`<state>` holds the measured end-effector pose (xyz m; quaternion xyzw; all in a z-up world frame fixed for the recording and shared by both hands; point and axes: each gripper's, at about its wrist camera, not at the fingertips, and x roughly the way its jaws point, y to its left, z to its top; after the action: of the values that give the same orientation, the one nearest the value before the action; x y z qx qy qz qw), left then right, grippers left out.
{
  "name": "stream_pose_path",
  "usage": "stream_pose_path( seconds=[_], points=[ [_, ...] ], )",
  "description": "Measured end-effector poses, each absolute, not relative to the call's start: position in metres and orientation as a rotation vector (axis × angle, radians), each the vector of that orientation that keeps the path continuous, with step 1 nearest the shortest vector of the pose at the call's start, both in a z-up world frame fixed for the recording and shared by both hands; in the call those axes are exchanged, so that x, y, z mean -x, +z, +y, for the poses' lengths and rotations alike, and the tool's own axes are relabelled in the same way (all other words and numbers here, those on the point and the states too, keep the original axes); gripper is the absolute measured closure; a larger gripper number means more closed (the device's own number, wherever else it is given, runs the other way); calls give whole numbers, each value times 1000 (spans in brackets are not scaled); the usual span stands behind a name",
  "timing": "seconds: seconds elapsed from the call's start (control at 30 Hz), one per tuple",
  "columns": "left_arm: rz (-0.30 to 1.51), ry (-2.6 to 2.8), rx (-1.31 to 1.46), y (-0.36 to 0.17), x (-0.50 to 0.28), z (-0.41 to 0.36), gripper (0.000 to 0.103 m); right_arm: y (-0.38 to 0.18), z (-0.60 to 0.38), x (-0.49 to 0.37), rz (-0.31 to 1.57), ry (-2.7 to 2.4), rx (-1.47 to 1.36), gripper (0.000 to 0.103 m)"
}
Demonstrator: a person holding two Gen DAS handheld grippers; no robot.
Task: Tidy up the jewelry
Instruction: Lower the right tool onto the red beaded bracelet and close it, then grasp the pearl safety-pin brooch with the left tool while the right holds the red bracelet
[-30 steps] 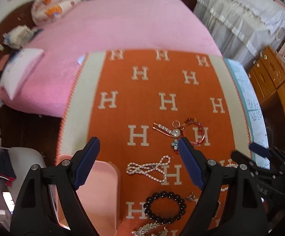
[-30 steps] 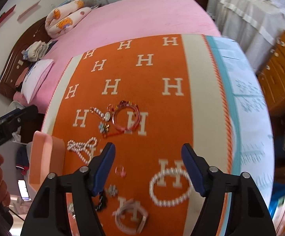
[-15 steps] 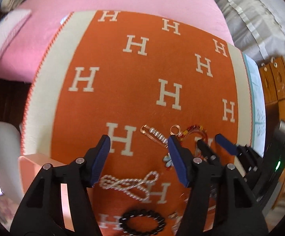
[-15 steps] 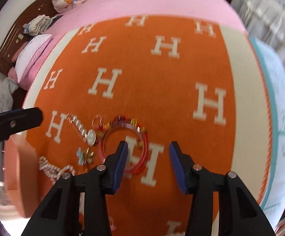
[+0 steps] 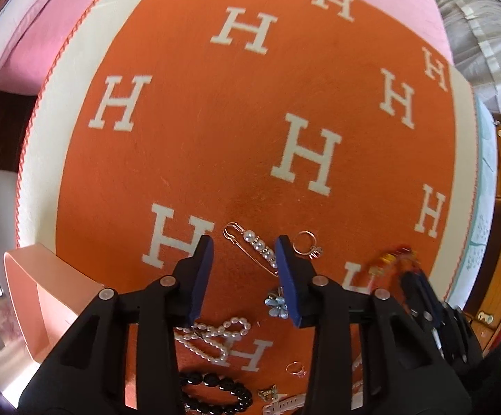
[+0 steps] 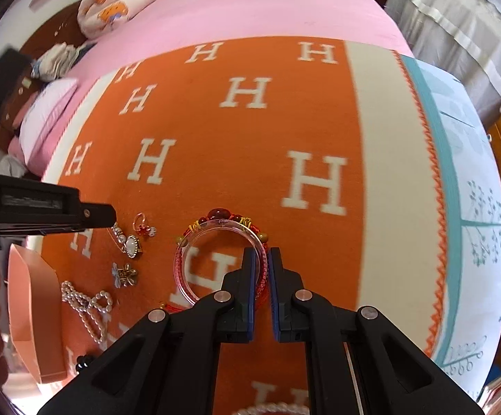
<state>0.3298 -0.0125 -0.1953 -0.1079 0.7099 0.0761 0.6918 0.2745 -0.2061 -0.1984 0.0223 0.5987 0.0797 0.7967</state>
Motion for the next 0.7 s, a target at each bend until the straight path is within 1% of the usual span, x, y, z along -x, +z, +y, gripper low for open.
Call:
stream_pose_path(
  seconds=[0.1, 0.27, 0.3, 0.33, 0.37, 0.5, 0.63, 0.67, 0.7],
  points=[
    [1613, 197, 247, -205, -333, -17, 76, -193, -219, -271, 1279, 158, -77, 96],
    [1619, 228, 219, -210, -338, -30, 77, -183, -236, -264, 1269, 159, -111, 96],
    [1620, 232, 215, -210, -339, -32, 80, -181, -237, -264, 1267, 161, -115, 96],
    [1622, 225, 215, -210, -340, -35, 86, -179, -239, -263, 1265, 162, -118, 96],
    [1623, 221, 206, -210, -341, -37, 89, -178, -239, -261, 1264, 162, -119, 96],
    [1622, 204, 133, -208, -339, -50, 91, -172, -241, -258, 1261, 167, -136, 96],
    [1614, 190, 142, -204, -329, -49, 93, -164, -238, -252, 1256, 178, -142, 96],
    [1605, 187, 146, -200, -325, -47, 95, -162, -237, -251, 1256, 183, -144, 96],
    [1588, 183, 145, -198, -326, -42, 103, -160, -236, -249, 1257, 186, -148, 96]
  ],
)
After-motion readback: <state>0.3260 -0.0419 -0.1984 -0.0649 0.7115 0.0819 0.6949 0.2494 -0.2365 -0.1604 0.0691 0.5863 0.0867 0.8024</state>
